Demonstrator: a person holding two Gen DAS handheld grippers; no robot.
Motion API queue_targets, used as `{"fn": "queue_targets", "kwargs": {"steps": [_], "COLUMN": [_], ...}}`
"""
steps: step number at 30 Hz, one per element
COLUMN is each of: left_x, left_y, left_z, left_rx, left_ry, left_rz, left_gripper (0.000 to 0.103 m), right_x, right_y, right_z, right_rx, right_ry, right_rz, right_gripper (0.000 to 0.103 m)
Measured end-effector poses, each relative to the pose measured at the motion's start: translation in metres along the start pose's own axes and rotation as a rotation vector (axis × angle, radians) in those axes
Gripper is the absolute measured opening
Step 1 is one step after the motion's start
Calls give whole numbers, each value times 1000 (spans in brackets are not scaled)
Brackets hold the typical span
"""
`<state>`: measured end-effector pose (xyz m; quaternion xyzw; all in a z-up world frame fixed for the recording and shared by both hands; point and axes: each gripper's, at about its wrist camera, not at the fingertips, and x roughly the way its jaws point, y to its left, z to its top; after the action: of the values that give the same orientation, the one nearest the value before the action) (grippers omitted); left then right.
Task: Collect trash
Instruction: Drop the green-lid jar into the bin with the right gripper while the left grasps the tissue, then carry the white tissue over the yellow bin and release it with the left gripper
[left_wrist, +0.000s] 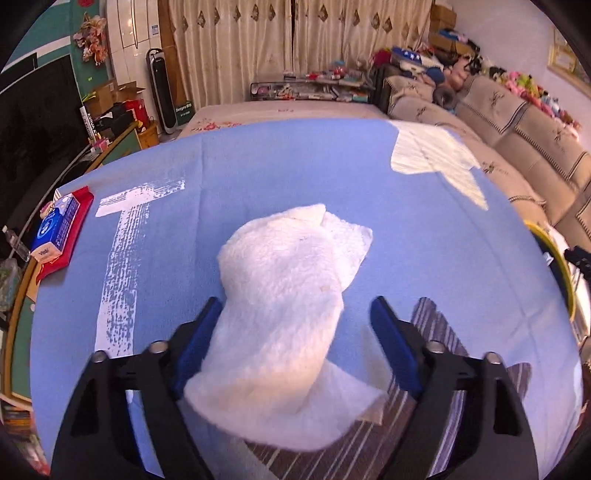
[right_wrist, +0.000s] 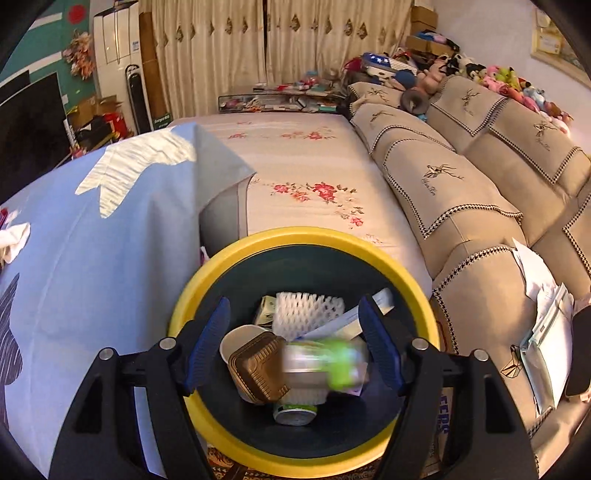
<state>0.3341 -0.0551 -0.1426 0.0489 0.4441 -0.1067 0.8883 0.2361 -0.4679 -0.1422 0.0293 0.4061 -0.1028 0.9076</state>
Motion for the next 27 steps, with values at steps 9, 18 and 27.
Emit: {"fn": "queue_targets", "kwargs": {"steps": [9, 18, 27], "left_x": [-12, -77, -30], "left_y": [-40, -202, -364], "left_z": [19, 54, 61], "left_rx": [65, 318, 465], "left_ry": [-22, -137, 42], "left_rz": [-35, -299, -484], "left_gripper": [7, 7, 7], "right_x": [-16, -46, -61], "right_y": [-20, -55, -96], "right_z": [-13, -35, -63], "right_rx": [38, 74, 119], "right_ry": [-40, -75, -59], "right_rz": [-4, -44, -102], "right_gripper": [69, 70, 71]}}
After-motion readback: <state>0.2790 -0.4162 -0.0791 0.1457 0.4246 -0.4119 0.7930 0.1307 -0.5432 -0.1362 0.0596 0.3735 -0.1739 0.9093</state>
